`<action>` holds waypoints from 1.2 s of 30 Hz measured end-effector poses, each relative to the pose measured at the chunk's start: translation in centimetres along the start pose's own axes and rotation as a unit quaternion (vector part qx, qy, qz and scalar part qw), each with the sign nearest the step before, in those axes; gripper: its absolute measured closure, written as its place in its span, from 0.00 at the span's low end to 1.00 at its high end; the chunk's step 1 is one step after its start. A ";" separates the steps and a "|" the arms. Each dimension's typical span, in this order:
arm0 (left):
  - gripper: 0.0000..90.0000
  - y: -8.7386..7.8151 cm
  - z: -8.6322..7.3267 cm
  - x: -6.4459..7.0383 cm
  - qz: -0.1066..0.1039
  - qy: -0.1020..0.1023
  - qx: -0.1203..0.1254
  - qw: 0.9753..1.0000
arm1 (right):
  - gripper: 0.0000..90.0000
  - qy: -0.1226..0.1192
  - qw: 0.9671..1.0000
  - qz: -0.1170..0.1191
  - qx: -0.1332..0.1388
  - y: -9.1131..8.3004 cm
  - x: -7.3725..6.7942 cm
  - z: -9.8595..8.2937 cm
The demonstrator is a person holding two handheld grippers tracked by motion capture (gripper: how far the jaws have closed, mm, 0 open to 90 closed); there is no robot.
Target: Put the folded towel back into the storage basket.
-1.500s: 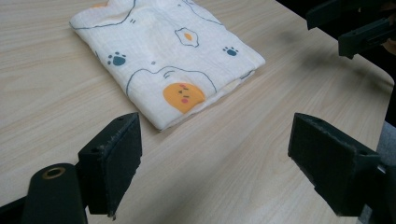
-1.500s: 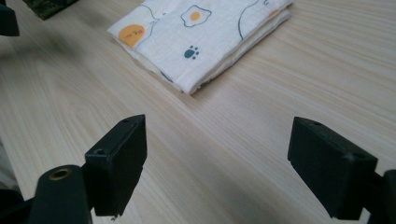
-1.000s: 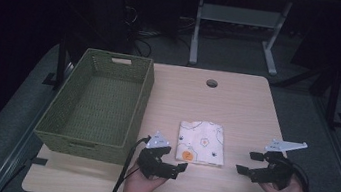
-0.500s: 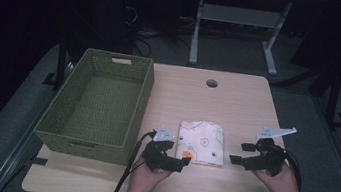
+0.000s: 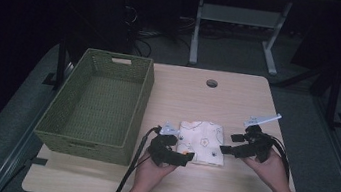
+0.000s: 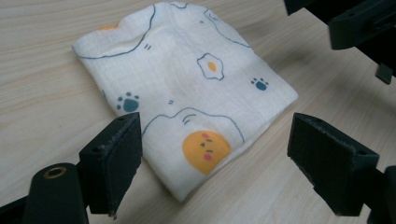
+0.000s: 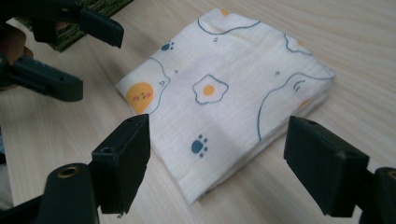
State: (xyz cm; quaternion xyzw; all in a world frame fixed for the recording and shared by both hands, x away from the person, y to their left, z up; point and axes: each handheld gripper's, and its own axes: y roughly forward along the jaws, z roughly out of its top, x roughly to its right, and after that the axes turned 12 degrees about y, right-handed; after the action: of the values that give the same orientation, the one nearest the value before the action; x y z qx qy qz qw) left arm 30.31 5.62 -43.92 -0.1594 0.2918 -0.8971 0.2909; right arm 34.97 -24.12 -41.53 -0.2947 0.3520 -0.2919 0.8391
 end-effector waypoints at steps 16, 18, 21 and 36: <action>0.28 1.8 0.4 0.1 0.010 -0.001 -0.028 1.000 | 0.26 0.015 1.000 0.000 -0.026 3.2 1.5 3.6; 0.31 1.9 0.3 0.0 0.018 0.005 -0.037 0.999 | 0.27 0.017 0.999 -0.006 -0.029 3.6 1.8 3.8; 0.34 2.1 0.0 -0.3 0.020 0.000 -0.044 0.999 | 0.27 0.023 0.999 -0.009 -0.029 4.1 2.2 4.1; 0.49 2.9 -0.6 -0.8 0.040 -0.003 -0.072 0.997 | 0.36 0.008 0.996 -0.075 -0.042 6.6 2.5 4.9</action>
State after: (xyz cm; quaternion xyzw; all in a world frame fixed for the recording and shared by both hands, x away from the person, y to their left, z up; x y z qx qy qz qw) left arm 31.88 4.44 -46.27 -0.1708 0.3608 -0.8610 0.3152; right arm 42.01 -20.08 -44.39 -0.3527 0.3476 -0.3414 0.7989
